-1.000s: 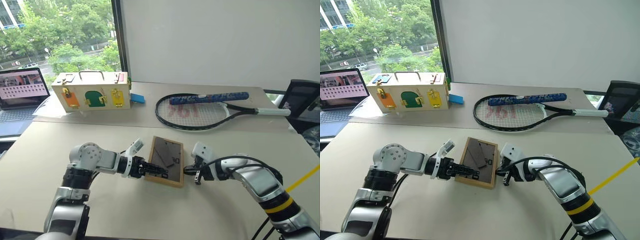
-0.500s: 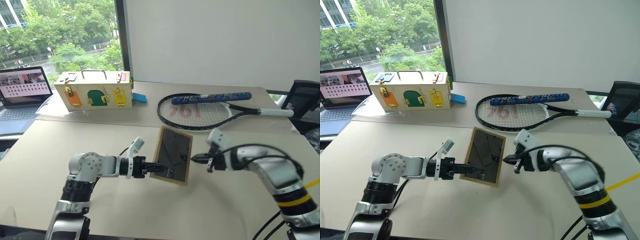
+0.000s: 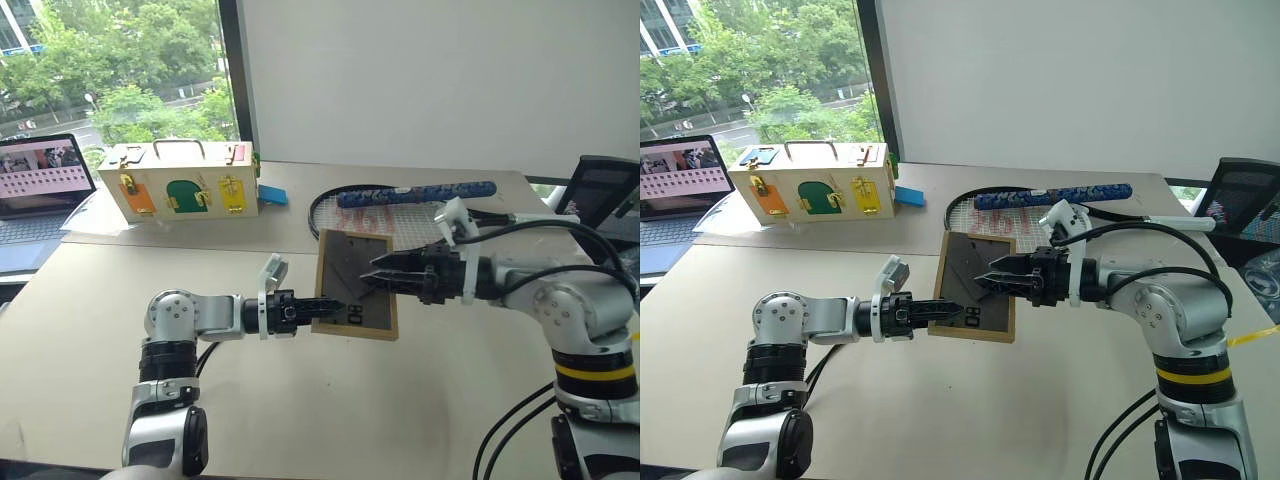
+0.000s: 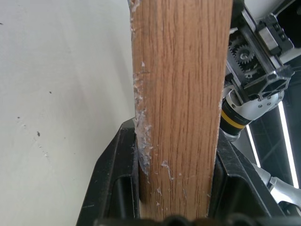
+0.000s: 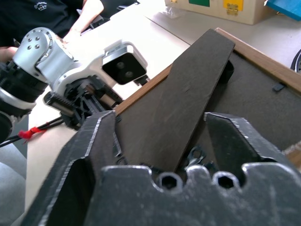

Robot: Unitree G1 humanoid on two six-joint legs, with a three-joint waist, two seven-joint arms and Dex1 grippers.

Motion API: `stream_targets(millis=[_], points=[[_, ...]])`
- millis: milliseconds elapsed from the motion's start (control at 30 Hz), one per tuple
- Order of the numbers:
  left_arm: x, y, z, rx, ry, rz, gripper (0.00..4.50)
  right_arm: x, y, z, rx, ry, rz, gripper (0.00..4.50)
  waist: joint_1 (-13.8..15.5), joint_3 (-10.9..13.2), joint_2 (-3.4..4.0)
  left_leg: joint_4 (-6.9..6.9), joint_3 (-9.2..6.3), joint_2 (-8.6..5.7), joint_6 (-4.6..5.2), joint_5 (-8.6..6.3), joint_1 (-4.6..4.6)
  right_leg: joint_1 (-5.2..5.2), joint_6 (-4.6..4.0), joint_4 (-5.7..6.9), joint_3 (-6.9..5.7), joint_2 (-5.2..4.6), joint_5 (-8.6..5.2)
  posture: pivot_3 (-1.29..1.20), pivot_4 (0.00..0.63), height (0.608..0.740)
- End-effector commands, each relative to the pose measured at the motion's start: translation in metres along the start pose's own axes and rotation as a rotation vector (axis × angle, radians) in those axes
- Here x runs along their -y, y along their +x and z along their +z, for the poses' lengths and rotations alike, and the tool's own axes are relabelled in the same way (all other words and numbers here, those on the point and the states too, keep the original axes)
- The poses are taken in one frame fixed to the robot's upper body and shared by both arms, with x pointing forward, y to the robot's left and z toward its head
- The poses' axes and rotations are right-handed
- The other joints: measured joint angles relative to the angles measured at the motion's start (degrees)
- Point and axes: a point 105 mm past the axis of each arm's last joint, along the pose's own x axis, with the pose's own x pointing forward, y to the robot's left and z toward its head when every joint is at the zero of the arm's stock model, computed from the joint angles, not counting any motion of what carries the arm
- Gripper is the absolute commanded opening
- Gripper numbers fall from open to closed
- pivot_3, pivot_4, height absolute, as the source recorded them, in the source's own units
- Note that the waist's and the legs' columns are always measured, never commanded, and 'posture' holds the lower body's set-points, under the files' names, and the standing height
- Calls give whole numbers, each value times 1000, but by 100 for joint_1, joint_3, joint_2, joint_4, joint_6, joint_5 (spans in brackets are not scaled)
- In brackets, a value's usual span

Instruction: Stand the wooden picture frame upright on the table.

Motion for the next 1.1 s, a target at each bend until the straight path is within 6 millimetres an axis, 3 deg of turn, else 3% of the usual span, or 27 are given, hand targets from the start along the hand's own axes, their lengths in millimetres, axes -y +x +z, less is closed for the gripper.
stream_targets(millis=[33,167,300,400,500,600,800,933,1033,1100], points=[[15,3,4,3,34,-59,1180,6,0,6,6,-21,-20,4469,2,0,0,0,-1,-1,0,0,-1,0,0,0,-1,-1,0,0,150,720],[15,5,0,-11,90,-14,1180,-2,8,1,-18,-14,41,4469,8,1,2,-1,-12,-10,-1,0,-9,-1,0,-2,-11,-7,0,0,150,720],[16,8,6,11,99,-9,1180,-43,11,2,30,-72,252,4469,13,1,2,-3,-20,-14,-3,2,-11,0,0,-2,-18,-11,-1,0,150,720],[19,10,9,20,84,-35,1180,-46,9,5,61,-107,254,4469,13,3,3,-2,-30,-19,-5,4,-15,3,1,-3,-24,-12,-1,0,150,720],[20,11,8,18,74,-42,1180,-39,6,8,72,-158,202,4469,13,3,3,2,-37,-28,-9,8,-15,5,3,-2,-28,-20,-1,0,150,720],[14,10,5,7,92,6,1180,-21,-6,12,89,-312,35,4469,18,3,3,0,-40,-32,-9,8,-15,5,5,-2,-31,-23,-3,0,150,720],[11,0,10,27,58,-3,1180,-27,-31,2,43,-483,-30,4469,48,5,6,-6,-43,-37,-9,8,-22,4,9,-8,-38,-31,-6,0,150,720],[12,3,11,15,39,-21,1180,1,-43,-7,-26,-643,-206,4469,57,6,6,0,-48,-38,-12,10,-21,7,9,-7,-44,-32,-6,0,150,720],[13,4,12,-8,28,-23,1180,37,-73,-20,-136,-795,-390,4469,80,6,5,3,-48,-45,-13,15,-20,8,10,-6,-46,-39,-6,0,150,720],[10,1,14,-13,10,-5,1180,49,-91,-36,-212,-909,-463,4469,107,6,4,2,-50,-49,-13,15,-21,12,12,-8,-51,-45,-7,0,150,720]])
